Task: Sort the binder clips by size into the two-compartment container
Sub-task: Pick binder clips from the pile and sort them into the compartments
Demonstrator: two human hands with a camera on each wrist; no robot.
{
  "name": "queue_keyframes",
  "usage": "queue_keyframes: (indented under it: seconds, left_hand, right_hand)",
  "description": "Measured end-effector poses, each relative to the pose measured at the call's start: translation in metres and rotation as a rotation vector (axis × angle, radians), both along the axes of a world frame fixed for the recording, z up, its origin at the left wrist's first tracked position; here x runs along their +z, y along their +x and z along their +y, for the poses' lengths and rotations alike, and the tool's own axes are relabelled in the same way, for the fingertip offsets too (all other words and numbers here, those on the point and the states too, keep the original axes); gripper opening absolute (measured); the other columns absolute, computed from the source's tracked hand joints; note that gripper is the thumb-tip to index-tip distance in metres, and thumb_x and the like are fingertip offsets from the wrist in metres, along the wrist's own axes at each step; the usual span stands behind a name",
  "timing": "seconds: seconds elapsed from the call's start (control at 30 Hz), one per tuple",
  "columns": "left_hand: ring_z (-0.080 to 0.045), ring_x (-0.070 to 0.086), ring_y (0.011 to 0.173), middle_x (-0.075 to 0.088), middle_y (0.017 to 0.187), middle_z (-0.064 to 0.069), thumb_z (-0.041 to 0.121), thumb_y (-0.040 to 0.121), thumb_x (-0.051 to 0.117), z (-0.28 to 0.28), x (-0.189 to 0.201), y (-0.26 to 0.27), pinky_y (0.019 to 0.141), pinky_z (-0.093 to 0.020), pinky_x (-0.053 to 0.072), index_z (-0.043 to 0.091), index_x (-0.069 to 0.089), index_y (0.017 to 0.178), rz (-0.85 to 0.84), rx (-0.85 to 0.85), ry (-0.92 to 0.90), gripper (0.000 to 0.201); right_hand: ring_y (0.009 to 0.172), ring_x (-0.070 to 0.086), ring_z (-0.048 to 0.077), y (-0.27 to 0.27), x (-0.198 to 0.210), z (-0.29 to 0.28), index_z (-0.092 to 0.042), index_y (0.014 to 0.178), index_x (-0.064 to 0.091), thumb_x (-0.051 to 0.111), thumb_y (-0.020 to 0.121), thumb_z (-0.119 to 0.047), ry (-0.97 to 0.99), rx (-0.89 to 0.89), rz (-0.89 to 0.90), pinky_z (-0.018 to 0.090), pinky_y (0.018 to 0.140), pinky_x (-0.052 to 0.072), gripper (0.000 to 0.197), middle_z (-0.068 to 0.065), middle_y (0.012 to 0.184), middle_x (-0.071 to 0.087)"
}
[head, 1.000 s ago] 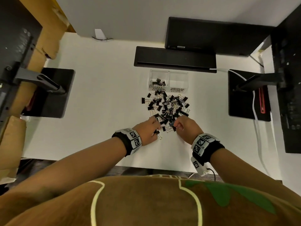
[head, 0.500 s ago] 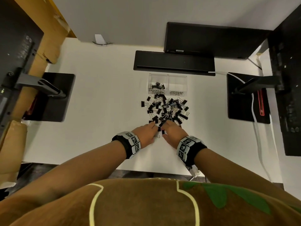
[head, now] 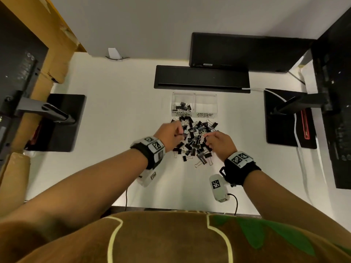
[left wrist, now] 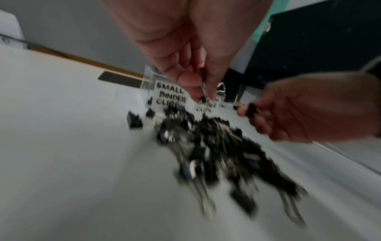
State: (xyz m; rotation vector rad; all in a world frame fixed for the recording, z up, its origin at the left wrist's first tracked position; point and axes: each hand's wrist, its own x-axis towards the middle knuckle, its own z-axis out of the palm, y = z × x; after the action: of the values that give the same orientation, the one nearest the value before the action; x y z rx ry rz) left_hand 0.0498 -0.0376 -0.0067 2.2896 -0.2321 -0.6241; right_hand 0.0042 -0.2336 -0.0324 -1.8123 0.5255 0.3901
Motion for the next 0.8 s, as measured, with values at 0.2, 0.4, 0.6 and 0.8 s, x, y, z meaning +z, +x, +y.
queue_keyframes:
  seconds: [0.2,0.4,0.6,0.8]
  left_hand:
    - [-0.010,0.056,0.078,0.058,0.089,0.004,0.014,0.089,0.061,-0.022,0.021,0.076,0.062,-0.013,0.042,0.018,0.063,0.099,-0.121,0.125,0.019,0.011]
    - [-0.015,0.058,0.082,0.064,0.092,-0.001,0.009,0.091,0.051,-0.029,0.011,0.100,0.084,-0.028,0.052,0.014,0.066,0.097,-0.169,0.157,0.088,0.016]
    - [-0.016,0.059,0.096,0.061,0.109,-0.003,0.007,0.091,0.050,-0.021,0.012,0.075,0.083,-0.021,0.043,0.014,0.065,0.101,-0.220,0.053,0.073,0.018]
    - [-0.015,0.054,0.088,0.054,0.100,0.000,0.007,0.090,0.054,-0.001,0.000,0.024,0.081,-0.022,0.044,0.014,0.064,0.095,-0.134,-0.035,0.081,0.013]
  right_hand:
    - [0.057,0.043,0.011,0.029,0.009,-0.011,-0.010,0.092,0.068,0.042,0.094,-0.013,0.063,-0.025,0.059,0.024,0.053,0.036,0.027,-0.001,0.064,0.053]
    - [0.065,0.048,0.017,0.067,0.025,-0.002,-0.007,0.103,0.068,0.041,0.094,-0.017,-0.168,0.200,-0.093,0.027,0.056,0.041,0.031,-0.002,0.082,0.062]
    - [0.078,0.055,0.010,0.107,0.032,0.020,-0.010,0.103,0.068,0.044,0.094,-0.021,-0.403,0.268,-0.206,0.024,0.069,0.050,0.028,0.002,0.104,0.068]
    - [0.099,0.061,0.021,0.128,0.038,0.042,-0.006,0.105,0.066,0.043,0.095,-0.016,-0.543,0.399,-0.215,0.024,0.077,0.045,0.027,0.009,0.110,0.067]
